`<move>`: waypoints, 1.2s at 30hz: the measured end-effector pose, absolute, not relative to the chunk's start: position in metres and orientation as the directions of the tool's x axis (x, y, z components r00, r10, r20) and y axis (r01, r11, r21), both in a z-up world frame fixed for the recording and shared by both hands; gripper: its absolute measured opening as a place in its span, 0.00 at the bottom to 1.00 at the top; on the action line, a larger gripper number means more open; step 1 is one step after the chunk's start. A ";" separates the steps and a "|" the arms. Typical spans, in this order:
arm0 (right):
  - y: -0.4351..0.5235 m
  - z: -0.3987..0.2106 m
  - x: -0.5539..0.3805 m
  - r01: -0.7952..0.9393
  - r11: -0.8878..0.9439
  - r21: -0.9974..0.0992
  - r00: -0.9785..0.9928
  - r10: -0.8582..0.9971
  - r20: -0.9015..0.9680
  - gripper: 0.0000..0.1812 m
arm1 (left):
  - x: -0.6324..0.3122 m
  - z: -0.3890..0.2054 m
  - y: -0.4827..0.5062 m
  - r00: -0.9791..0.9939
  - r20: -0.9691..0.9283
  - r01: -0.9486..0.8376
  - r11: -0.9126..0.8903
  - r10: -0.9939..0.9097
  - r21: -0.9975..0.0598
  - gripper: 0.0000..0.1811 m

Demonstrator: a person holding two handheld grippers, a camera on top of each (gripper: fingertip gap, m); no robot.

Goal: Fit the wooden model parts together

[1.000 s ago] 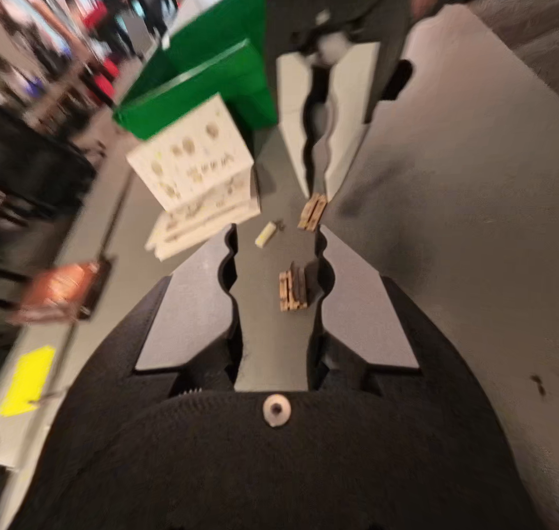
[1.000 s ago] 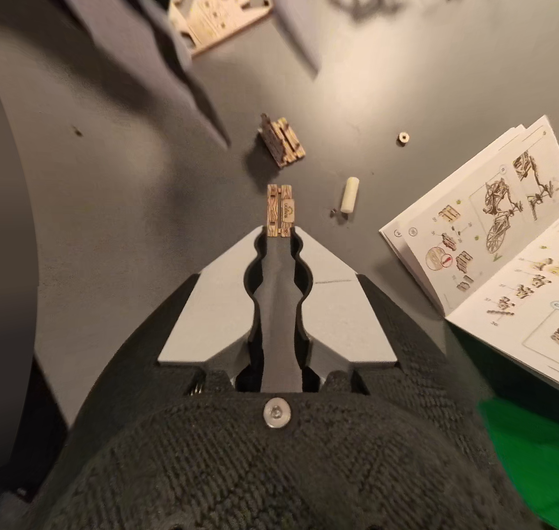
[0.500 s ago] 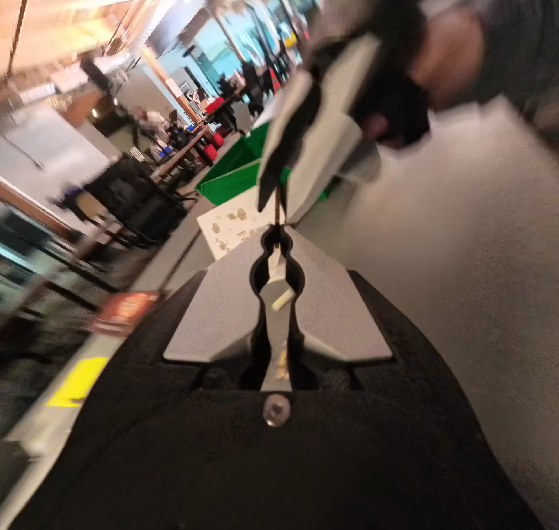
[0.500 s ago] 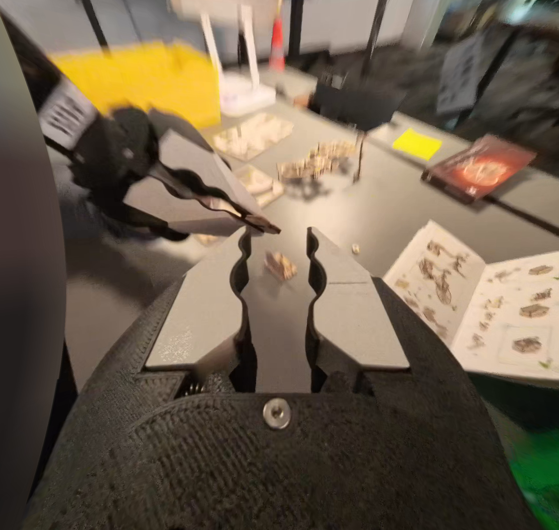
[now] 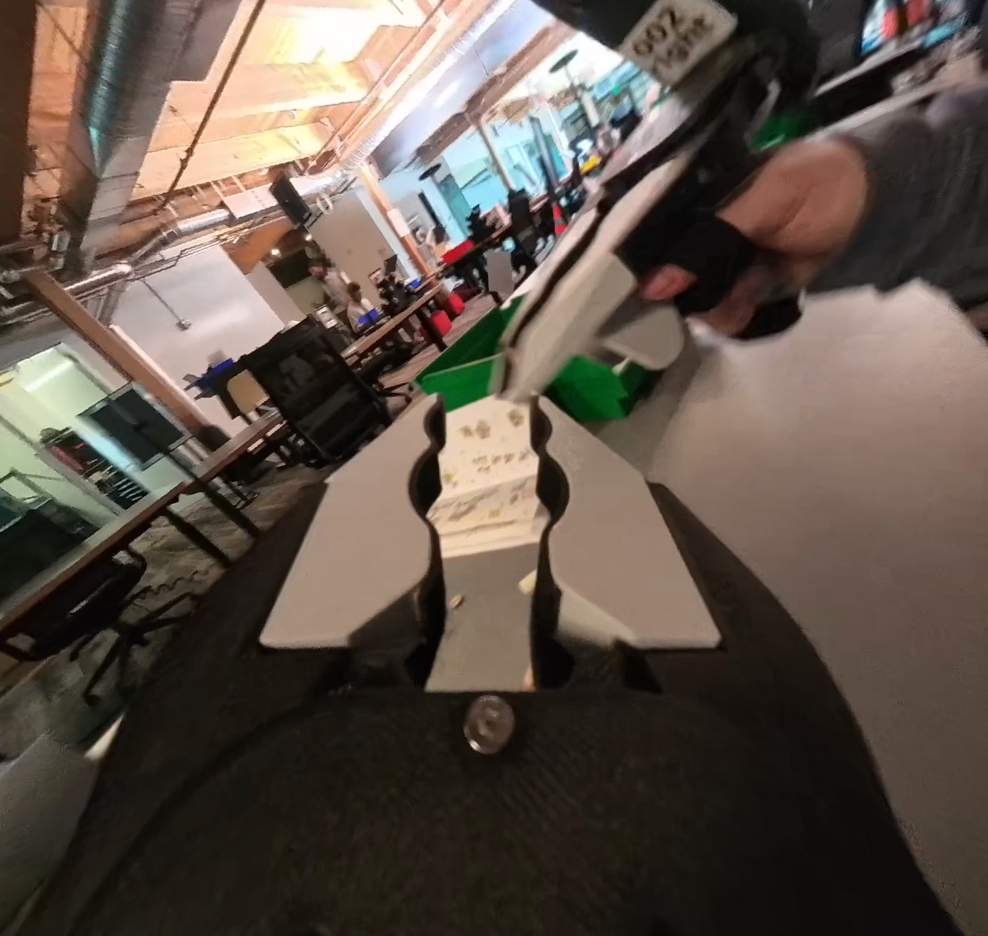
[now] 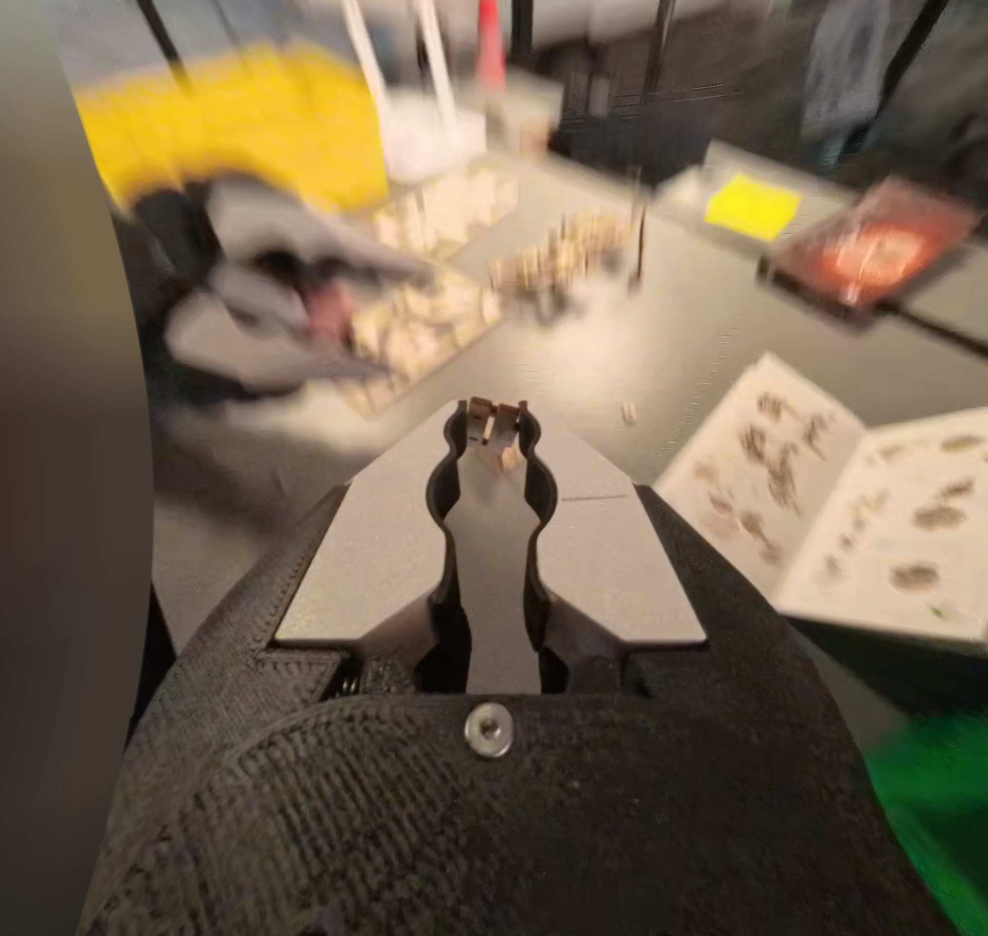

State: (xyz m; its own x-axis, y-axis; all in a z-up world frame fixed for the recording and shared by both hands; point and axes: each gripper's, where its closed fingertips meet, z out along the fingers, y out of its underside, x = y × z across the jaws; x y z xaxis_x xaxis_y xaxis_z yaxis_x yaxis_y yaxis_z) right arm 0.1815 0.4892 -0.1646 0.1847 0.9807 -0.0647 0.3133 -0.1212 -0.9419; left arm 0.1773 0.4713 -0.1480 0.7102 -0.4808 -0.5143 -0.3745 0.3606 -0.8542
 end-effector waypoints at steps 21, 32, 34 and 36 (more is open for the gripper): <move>0.472 -0.291 0.192 0.918 0.200 -0.341 -0.221 0.975 -0.023 0.26 | 0.126 -0.293 0.495 0.533 -0.218 -0.679 -0.260 -0.817 -0.686 0.10; 0.474 -0.233 0.203 0.359 -0.206 -0.910 0.149 0.975 -0.162 0.24 | 0.140 -0.254 0.504 0.603 -0.207 -0.495 -0.159 -0.770 -0.854 0.01; 0.474 -0.209 0.199 0.157 -0.270 -0.950 0.170 0.955 -0.243 0.19 | 0.159 -0.204 0.495 0.615 -0.070 -0.220 -0.086 -0.785 -0.972 0.01; 0.466 -0.178 0.194 -0.055 -0.331 -0.942 0.101 0.937 -0.335 0.17 | 0.176 -0.151 0.474 0.509 0.076 0.114 -0.020 -0.857 -0.993 0.01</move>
